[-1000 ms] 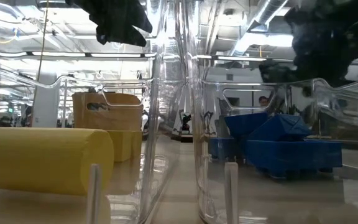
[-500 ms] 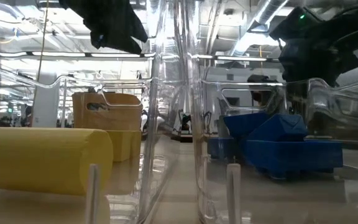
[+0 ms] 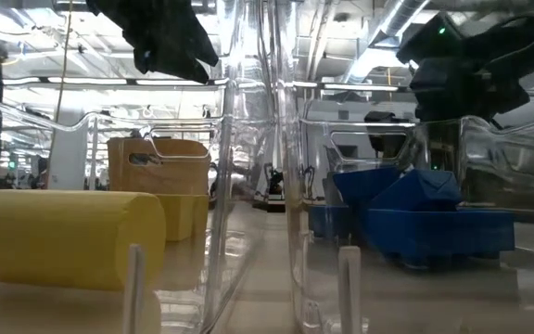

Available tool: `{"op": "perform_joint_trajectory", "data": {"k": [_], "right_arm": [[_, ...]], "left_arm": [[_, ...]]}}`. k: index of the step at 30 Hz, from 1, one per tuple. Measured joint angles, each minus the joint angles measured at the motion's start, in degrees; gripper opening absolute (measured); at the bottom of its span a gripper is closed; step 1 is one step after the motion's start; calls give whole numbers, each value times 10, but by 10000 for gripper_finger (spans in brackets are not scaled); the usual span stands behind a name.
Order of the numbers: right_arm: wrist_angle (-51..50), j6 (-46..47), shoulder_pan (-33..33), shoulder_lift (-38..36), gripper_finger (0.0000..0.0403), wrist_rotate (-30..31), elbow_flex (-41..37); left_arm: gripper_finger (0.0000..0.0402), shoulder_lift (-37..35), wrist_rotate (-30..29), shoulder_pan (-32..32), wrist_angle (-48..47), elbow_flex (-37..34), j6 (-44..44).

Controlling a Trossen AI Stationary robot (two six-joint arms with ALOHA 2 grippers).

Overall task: Sort blocks
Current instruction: Put the blue game piece into the right transparent bin

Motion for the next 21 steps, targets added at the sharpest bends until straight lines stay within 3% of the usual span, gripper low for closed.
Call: {"op": "perform_joint_trajectory", "data": {"k": [8,14,21], "right_arm": [[-15,-13,-77,-4,263,57,0],[-73,3,-64,-46,254,-46,0],[-36,32,-47,-36,253,-66,-1]], "left_arm": [[251,0,3,0,0,0,-4],[251,0,29,0,-1,0,-9],[251,0,30,4,-14,0,-14]]}}
